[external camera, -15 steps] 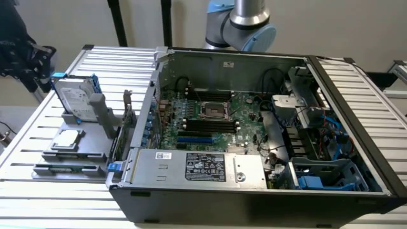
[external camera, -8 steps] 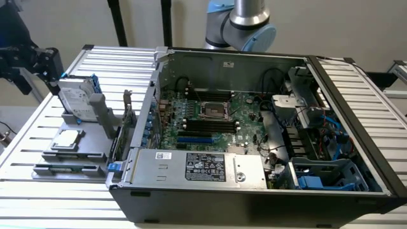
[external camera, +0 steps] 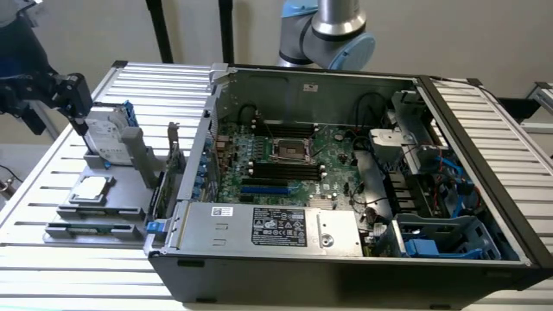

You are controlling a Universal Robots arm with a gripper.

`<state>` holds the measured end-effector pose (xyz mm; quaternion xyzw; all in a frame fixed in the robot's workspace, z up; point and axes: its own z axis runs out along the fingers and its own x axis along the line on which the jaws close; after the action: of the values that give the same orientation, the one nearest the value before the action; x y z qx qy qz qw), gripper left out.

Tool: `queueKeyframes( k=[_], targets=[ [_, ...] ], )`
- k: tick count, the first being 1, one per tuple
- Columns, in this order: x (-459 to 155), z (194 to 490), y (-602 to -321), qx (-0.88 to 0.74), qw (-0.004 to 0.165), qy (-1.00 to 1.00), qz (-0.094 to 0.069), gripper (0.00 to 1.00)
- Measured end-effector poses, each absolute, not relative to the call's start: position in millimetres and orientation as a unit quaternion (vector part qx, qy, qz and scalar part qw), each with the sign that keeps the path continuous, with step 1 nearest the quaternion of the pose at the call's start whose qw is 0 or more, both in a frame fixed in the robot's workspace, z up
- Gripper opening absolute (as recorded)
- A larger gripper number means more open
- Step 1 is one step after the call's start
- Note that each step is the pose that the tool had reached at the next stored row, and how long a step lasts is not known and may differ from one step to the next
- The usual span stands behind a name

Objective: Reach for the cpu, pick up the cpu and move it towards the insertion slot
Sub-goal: 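Pick up the cpu and move it towards the insertion slot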

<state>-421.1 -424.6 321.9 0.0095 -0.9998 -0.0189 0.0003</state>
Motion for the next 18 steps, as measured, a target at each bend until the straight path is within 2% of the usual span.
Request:
queueKeyframes(
  k=[18],
  targets=[
    [-421,289,-434,0.01,0.0,-1.0,-0.019,0.71]
  ],
)
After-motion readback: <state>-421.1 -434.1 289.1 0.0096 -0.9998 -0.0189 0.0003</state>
